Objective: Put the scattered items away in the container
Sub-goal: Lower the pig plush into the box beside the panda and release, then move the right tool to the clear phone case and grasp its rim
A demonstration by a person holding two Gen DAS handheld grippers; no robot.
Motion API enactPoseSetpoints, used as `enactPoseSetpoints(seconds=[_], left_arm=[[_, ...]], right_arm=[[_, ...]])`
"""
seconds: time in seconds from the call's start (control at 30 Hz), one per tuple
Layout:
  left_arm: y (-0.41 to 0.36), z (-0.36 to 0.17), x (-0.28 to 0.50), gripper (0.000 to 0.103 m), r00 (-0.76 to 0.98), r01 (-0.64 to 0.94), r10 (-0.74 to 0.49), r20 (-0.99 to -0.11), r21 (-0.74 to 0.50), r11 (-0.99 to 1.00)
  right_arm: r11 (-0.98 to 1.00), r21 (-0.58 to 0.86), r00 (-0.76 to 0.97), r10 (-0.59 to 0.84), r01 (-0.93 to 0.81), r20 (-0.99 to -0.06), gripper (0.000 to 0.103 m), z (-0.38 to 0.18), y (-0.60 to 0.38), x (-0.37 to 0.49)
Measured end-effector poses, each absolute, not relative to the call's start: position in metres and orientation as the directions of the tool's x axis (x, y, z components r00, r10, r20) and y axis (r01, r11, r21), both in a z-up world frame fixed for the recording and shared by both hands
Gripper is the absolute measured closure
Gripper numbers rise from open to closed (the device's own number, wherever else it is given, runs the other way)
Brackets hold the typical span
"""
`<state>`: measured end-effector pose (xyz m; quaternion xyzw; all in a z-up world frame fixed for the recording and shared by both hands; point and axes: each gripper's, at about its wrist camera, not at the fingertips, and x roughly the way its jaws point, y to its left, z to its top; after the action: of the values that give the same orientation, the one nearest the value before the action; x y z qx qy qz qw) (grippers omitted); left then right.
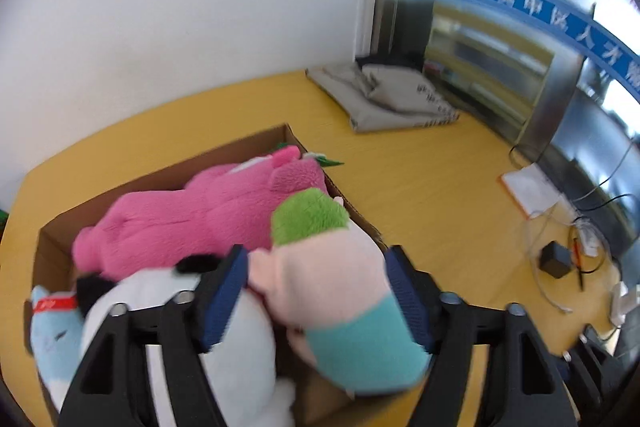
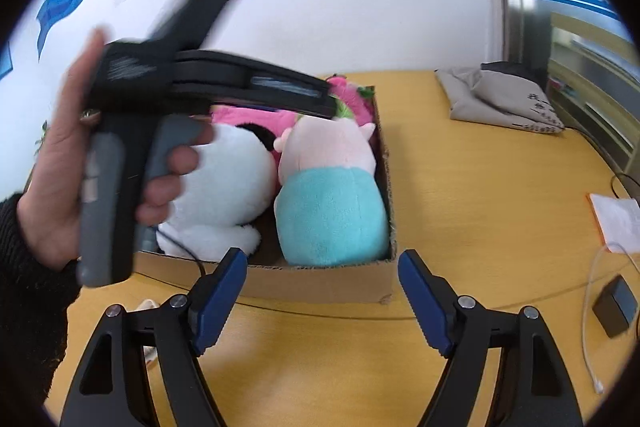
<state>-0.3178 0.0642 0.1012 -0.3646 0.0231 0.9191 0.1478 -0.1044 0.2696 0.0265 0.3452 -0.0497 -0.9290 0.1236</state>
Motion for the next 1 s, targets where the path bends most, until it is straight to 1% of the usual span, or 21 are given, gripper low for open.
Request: enactPoseSetpoints(seconds=[0.03, 0.07, 0.17, 0.27, 0.4, 0.5, 0.6, 0.77, 1.0], left_arm=[[0.052, 0.109, -0.296, 0.004, -0.714, -0.271, 0.257, -0.651, -0.081, -0.959], [0.039, 0.116, -0.273, 0.000, -0.741, -0.249, 0.250, -0.624, -0.091, -0.964], [0.003, 0.122, -0.207, 0.000, -0.787, -0.195, 0.215, -0.579, -0.097, -0.976], [-0.026, 0.111, -0.156, 0.000, -0.792, -0.140, 0.176, -0.585, -0.107, -0.984], [-0.049, 0.091, -0.107, 0.000, -0.784, -0.068, 0.105, -0.612, -0.083, -0.994], [-0.059, 0.078, -0.084, 0.000, -0.767, -0.031, 0.105, -0.633, -0.127, -0.991], [-0.063, 0.070, -0.069, 0.000, -0.763, -0.017, 0.114, -0.636, -0.157, -0.988], [-0.069, 0.069, -0.060, 0.000, -0.772, 0.002, 0.105, -0.627, -0.168, -0.986], [-0.067, 0.068, -0.059, 0.000, -0.769, -0.017, 0.122, -0.628, -0.171, -0.985]], right_arm=[[-0.967, 0.177, -0.736, -0.255, 0.184, -0.626, 0.024, 0.030, 0.271, -0.098], [-0.970, 0.171, -0.742, -0.241, 0.172, -0.626, 0.024, 0.034, 0.271, -0.092], [-0.981, 0.138, -0.752, -0.194, 0.138, -0.630, 0.024, 0.039, 0.269, -0.078], [-0.987, 0.109, -0.757, -0.161, 0.119, -0.633, 0.024, 0.043, 0.259, -0.068], [-0.991, 0.078, -0.768, -0.130, 0.104, -0.627, 0.024, 0.048, 0.248, -0.052], [-0.993, 0.059, -0.771, -0.117, 0.102, -0.626, 0.024, 0.052, 0.236, -0.033], [-0.993, 0.029, -0.777, -0.104, 0.110, -0.621, 0.024, 0.057, 0.227, -0.023], [-0.993, -0.015, -0.785, -0.086, 0.121, -0.613, 0.024, 0.062, 0.217, -0.009], [-0.994, -0.024, -0.784, -0.072, 0.110, -0.617, 0.024, 0.061, 0.216, -0.005]])
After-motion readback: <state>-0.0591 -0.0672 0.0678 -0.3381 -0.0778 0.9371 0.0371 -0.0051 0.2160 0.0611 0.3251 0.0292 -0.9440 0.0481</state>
